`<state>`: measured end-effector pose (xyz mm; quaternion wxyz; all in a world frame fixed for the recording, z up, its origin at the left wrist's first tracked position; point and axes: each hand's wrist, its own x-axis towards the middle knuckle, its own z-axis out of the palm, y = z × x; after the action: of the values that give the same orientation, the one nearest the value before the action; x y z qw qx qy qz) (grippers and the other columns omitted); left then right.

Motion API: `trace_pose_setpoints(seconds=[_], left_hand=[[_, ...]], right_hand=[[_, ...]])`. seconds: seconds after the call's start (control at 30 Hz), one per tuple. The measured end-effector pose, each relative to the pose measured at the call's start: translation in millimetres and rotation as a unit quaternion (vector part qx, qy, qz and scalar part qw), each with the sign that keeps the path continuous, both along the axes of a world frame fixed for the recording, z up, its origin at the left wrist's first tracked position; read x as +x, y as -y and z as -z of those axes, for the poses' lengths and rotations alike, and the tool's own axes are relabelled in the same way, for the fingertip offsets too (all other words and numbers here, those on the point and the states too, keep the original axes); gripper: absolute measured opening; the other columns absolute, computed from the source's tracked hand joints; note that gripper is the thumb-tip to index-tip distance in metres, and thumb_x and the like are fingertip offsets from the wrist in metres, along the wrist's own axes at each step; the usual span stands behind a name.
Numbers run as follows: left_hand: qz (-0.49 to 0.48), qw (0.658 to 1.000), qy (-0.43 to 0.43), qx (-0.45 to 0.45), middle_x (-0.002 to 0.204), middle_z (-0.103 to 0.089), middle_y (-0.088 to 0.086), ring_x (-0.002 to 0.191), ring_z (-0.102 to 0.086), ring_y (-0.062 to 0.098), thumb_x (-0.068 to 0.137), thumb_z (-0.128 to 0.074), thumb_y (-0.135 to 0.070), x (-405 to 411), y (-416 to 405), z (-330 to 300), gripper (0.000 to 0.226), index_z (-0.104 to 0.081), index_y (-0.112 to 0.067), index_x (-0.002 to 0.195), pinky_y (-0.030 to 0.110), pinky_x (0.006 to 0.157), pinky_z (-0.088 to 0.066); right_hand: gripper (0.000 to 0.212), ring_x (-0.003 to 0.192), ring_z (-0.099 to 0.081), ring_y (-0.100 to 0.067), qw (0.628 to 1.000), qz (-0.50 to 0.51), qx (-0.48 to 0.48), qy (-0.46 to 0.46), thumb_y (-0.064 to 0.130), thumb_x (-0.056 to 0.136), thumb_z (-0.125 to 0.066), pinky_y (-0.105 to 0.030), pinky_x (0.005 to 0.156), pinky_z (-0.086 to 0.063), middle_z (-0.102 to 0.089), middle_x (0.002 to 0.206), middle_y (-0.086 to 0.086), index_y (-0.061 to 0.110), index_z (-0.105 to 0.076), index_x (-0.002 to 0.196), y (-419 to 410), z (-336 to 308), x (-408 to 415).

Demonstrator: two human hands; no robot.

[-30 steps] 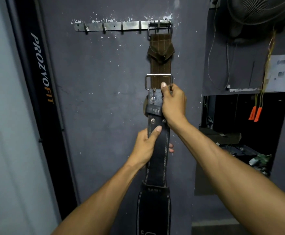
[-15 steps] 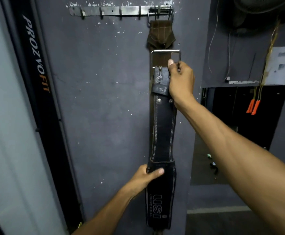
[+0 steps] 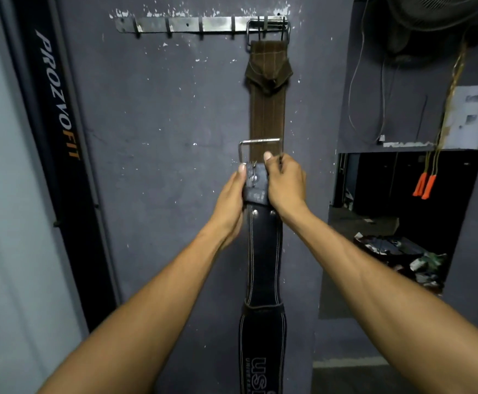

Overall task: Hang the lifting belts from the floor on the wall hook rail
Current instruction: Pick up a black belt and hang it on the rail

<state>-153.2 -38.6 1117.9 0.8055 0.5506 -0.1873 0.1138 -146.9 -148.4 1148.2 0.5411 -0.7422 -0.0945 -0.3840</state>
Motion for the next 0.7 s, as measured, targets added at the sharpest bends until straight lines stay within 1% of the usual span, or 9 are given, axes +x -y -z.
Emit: trace_pose_setpoints(seconds=[0.07, 0.13, 0.2, 0.23, 0.3, 0.4, 0.5, 0.6, 0.7], left_hand=[[-0.092, 0.996, 0.002, 0.010, 0.097, -0.078, 0.010, 0.082, -0.075, 0.017, 0.110, -0.045, -0.036, 6.8, 5.1, -21.4, 0.040, -0.069, -0.005, 0.115, 0.033, 0.080, -0.061], [-0.160, 0.987, -0.003, 0.022, 0.090, -0.070, 0.014, 0.080, -0.067, 0.022, 0.110, -0.046, -0.033, 9.7, 6.4, -25.4, 0.034, -0.068, -0.008, 0.104, 0.036, 0.077, -0.054], [-0.179, 0.984, -0.008, 0.010, 0.088, -0.062, 0.016, 0.081, -0.057, 0.025, 0.109, -0.047, -0.032, 10.9, 4.6, -25.6, 0.030, -0.065, -0.009, 0.100, 0.039, 0.075, -0.047], [-0.178, 0.984, -0.010, -0.002, 0.084, -0.061, 0.015, 0.078, -0.057, 0.024, 0.109, -0.048, -0.031, 10.7, 3.3, -29.2, 0.032, -0.064, -0.008, 0.097, 0.038, 0.072, -0.048], [-0.173, 0.984, -0.007, -0.030, 0.066, -0.065, 0.007, 0.061, -0.062, 0.018, 0.109, -0.048, -0.029, 11.0, -0.6, -42.2, 0.039, -0.063, -0.008, 0.080, 0.029, 0.060, -0.053], [-0.165, 0.985, 0.003, -0.046, 0.044, -0.057, -0.010, 0.039, -0.053, 0.005, 0.110, -0.047, -0.024, 7.3, -2.6, -62.2, 0.046, -0.053, -0.017, 0.065, 0.017, 0.043, -0.046], [-0.175, 0.984, 0.007, -0.040, 0.057, -0.055, 0.004, 0.052, -0.052, 0.018, 0.110, -0.049, -0.024, 0.1, -3.1, -69.0, 0.043, -0.052, -0.014, 0.068, 0.028, 0.054, -0.045], [-0.170, 0.984, 0.016, -0.049, 0.078, -0.059, 0.015, 0.071, -0.058, 0.026, 0.109, -0.050, -0.027, -7.2, -7.2, -82.3, 0.033, -0.059, -0.007, 0.084, 0.038, 0.067, -0.052], [-0.161, 0.985, 0.027, -0.059, 0.081, -0.063, 0.018, 0.074, -0.063, 0.029, 0.108, -0.051, -0.028, -11.4, -14.8, -97.7, 0.032, -0.061, -0.005, 0.088, 0.044, 0.072, -0.056]], right_hand=[[0.035, 0.079, -0.063, -0.024, 1.000, -0.016, -0.003, -0.003, 0.040, 0.106, -0.055, -0.036, 0.068, -0.045, -0.068, 0.080, -0.005, 0.015, -0.058, 0.082, -9.2, 7.6, -0.9], [0.036, 0.067, -0.057, -0.006, 0.999, -0.030, 0.010, -0.003, 0.043, 0.105, -0.056, -0.028, 0.062, -0.042, -0.061, 0.072, 0.005, 0.019, -0.055, 0.078, -12.1, 10.4, -3.3], [0.028, 0.069, -0.055, 0.007, 0.996, -0.079, 0.050, -0.003, 0.046, 0.103, -0.059, -0.015, 0.065, -0.043, -0.063, 0.081, 0.009, 0.023, -0.056, 0.087, -11.9, 19.0, -8.7], [0.023, 0.084, -0.061, 0.007, 0.990, -0.117, 0.072, -0.010, 0.045, 0.103, -0.061, -0.015, 0.076, -0.047, -0.069, 0.096, 0.007, 0.023, -0.060, 0.102, -10.9, 29.6, -10.1], [0.033, 0.106, -0.070, -0.006, 0.978, -0.193, 0.073, -0.037, 0.036, 0.103, -0.064, -0.022, 0.092, -0.055, -0.073, 0.119, 0.002, 0.016, -0.058, 0.129, -9.8, 59.6, -16.3], [0.012, 0.077, -0.081, -0.024, 0.931, -0.333, 0.124, -0.087, 0.012, 0.105, -0.060, -0.031, 0.070, -0.065, -0.080, 0.090, -0.018, 0.004, -0.065, 0.113, -12.9, 91.1, -21.1], [0.009, 0.073, -0.080, -0.030, 0.917, -0.353, 0.163, -0.092, 0.008, 0.104, -0.059, -0.040, 0.071, -0.067, -0.080, 0.084, -0.020, 0.004, -0.067, 0.107, -12.5, 87.0, -16.6], [0.025, 0.101, -0.079, -0.026, 0.919, -0.365, 0.068, -0.133, 0.015, 0.100, -0.068, -0.039, 0.093, -0.063, -0.081, 0.109, -0.015, -0.001, -0.071, 0.119, -3.2, 114.0, -22.5], [0.013, 0.094, -0.080, -0.022, 0.914, -0.346, 0.042, -0.205, 0.012, 0.095, -0.074, -0.037, 0.087, -0.061, -0.082, 0.104, -0.014, 0.003, -0.077, 0.105, -0.8, 165.8, -30.5]])
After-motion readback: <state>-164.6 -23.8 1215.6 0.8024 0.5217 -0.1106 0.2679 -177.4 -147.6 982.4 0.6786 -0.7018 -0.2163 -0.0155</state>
